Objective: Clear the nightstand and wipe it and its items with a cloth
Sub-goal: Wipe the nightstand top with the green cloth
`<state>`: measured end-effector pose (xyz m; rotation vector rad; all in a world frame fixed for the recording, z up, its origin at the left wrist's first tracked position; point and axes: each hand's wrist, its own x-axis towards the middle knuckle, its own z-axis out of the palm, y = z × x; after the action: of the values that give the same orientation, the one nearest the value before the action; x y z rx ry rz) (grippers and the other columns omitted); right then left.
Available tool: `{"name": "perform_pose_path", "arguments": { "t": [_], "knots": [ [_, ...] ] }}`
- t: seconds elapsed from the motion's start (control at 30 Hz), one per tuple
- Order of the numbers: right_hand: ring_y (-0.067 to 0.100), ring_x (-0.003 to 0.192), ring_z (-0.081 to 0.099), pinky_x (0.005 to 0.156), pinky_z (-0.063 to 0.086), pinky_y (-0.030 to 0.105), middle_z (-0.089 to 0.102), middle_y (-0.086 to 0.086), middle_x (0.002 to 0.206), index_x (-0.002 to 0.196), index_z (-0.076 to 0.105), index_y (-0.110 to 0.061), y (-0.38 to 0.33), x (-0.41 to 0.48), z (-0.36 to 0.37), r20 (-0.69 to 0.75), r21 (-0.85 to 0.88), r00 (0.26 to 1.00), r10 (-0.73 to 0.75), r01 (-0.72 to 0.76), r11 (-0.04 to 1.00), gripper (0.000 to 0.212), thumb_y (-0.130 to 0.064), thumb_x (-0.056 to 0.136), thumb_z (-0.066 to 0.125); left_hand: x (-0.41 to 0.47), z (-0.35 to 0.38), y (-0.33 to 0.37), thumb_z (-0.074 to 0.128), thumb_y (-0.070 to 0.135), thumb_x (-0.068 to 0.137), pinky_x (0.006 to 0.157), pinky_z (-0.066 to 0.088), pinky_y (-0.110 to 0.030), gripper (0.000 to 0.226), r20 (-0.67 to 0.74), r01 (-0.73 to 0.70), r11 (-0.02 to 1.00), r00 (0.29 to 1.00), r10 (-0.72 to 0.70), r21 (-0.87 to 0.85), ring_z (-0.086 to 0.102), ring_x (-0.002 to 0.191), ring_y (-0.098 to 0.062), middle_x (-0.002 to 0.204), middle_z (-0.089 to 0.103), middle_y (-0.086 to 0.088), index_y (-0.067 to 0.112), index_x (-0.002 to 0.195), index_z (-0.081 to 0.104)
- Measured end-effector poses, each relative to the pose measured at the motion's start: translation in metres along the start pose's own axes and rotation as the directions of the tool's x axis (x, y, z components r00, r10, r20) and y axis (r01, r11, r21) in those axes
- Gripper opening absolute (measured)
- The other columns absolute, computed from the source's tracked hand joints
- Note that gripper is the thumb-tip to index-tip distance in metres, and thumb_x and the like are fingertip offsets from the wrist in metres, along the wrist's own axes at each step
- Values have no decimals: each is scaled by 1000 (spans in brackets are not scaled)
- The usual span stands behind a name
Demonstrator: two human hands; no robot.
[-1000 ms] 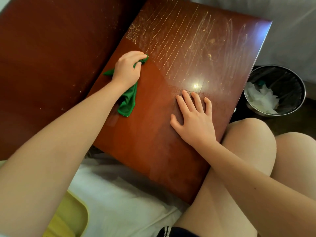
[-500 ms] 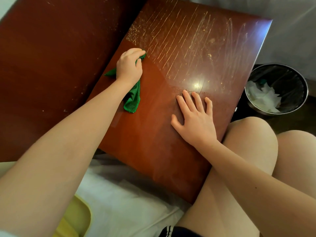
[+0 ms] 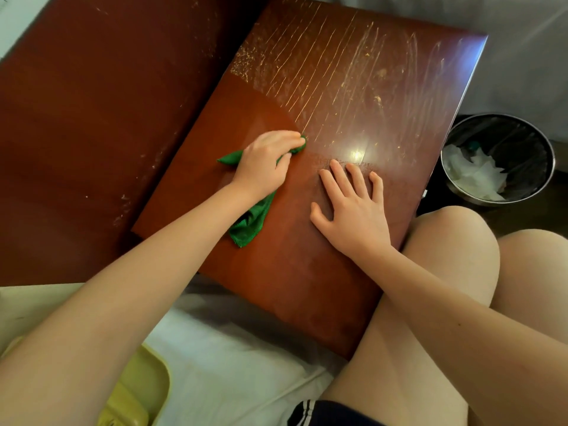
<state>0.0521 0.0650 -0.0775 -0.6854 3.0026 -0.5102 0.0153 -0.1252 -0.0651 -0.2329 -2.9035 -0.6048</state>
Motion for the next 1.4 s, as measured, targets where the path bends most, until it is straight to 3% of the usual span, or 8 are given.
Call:
{"name": "perform_pose_path", "arguments": {
  "t": [0.33, 0.4, 0.5, 0.63, 0.77, 0.87, 1.1, 1.4],
  "knots": [
    [28, 137, 32, 111, 11, 49, 40, 5, 147, 136, 46, -16, 0, 0, 1, -7, 0, 1000, 2, -2, 1000, 59, -47, 87, 32, -21, -9, -12, 49, 8, 87, 104, 36, -22, 33, 137, -224, 968, 961, 239, -116, 54, 114, -16, 118, 65, -6, 8, 115, 67],
    [28, 136, 32, 112, 12, 49, 40, 5, 147, 136, 47, -16, 1, 0, 0, -5, 1, 1000, -1, 1, 1000, 59, -47, 87, 32, -10, -11, -23, 50, 6, 85, 103, 37, -24, 34, 87, -147, 987, 984, 153, -73, 57, 113, -20, 118, 65, -8, 8, 114, 68],
    [28, 137, 31, 112, 11, 49, 39, 5, 148, 137, 45, -17, 1, 0, 0, 2, 1, 1000, -3, 3, 1000, 60, -48, 88, 30, 11, -12, -35, 48, 5, 89, 100, 34, -21, 35, -11, 92, 996, 996, -92, 9, 55, 117, -22, 123, 62, -7, 10, 119, 65],
    [28, 138, 30, 113, 12, 50, 39, 5, 148, 137, 45, -17, 1, 0, 0, 4, 6, 1000, -2, 2, 1000, 60, -48, 88, 29, 40, -6, -29, 43, 8, 95, 96, 34, -19, 35, -175, 401, 916, 902, -395, -1, 49, 122, -16, 131, 56, 0, 14, 125, 60],
    [29, 136, 34, 111, 13, 49, 43, 5, 145, 134, 48, -15, 1, 0, 0, -20, 3, 1000, -4, 4, 1000, 59, -46, 87, 33, 50, 0, -20, 41, 8, 97, 89, 33, -15, 36, -238, 506, 863, 838, -491, 0, 48, 122, -14, 133, 55, 3, 15, 128, 58],
    [29, 135, 35, 111, 15, 50, 43, 5, 145, 134, 49, -15, 0, 0, 1, -21, 7, 1000, -4, 4, 1000, 58, -46, 87, 33, 50, 0, -22, 41, 8, 97, 93, 36, -20, 36, -198, 475, 880, 866, -460, 32, 48, 122, -15, 133, 55, 3, 16, 128, 58],
    [28, 138, 30, 113, 13, 51, 39, 5, 148, 137, 45, -16, 0, 0, -1, 10, 7, 1000, -1, 1, 1000, 60, -48, 88, 29, 43, 0, -22, 43, 7, 94, 97, 39, -27, 37, -88, 258, 964, 964, -251, 69, 50, 122, -19, 130, 57, -2, 14, 125, 61],
    [28, 135, 34, 111, 13, 49, 43, 5, 145, 134, 48, -15, 1, 0, 1, -27, 1, 1000, -8, 8, 1000, 58, -46, 87, 34, 12, -1, -1, 48, 5, 89, 97, 37, -27, 36, -15, 44, 998, 999, -43, 39, 55, 118, -24, 123, 63, -6, 12, 120, 64]
  ]
}}
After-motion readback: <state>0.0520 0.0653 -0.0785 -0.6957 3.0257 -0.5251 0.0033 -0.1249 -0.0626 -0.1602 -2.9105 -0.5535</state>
